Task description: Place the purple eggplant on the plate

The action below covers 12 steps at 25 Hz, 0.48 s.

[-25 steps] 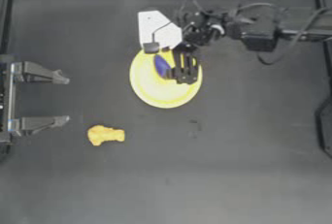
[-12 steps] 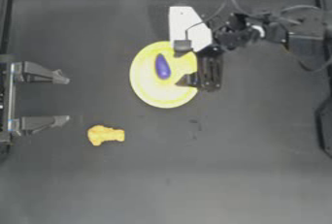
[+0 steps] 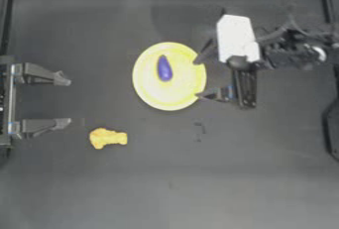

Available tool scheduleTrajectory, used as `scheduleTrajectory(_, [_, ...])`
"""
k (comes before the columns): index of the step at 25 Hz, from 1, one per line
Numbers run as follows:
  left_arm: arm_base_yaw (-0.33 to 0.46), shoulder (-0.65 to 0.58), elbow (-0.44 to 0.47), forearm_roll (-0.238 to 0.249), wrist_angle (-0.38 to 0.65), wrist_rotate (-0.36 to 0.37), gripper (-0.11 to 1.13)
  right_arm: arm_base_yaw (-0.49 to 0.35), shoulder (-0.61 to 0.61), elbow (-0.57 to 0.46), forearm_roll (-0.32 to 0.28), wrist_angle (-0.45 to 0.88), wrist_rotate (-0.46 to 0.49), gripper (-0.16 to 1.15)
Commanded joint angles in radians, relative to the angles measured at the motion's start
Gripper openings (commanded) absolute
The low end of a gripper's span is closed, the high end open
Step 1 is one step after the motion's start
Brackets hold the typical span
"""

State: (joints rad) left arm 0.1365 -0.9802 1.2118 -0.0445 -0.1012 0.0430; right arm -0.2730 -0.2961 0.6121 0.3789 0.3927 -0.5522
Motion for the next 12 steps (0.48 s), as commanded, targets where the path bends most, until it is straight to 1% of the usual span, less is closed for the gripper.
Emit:
scheduleTrajectory(1, [0.002, 0.020, -0.012, 0.000, -0.006, 0.002, 1.03, 0.012, -0.092, 0.058, 0.031, -0.072, 0.002, 0.97])
scheduleTrajectory(5, [0.002, 0.018, -0.014, -0.002, -0.003, 0.002, 1.03, 0.018, -0.150, 0.123, 0.067, -0.109, 0.002, 0.97])
scheduleTrajectory(12, [0.000, 0.012, -0.014, -0.002, -0.005, 0.002, 1.03, 0.054, -0.229, 0.219, 0.094, -0.193, 0.002, 0.97])
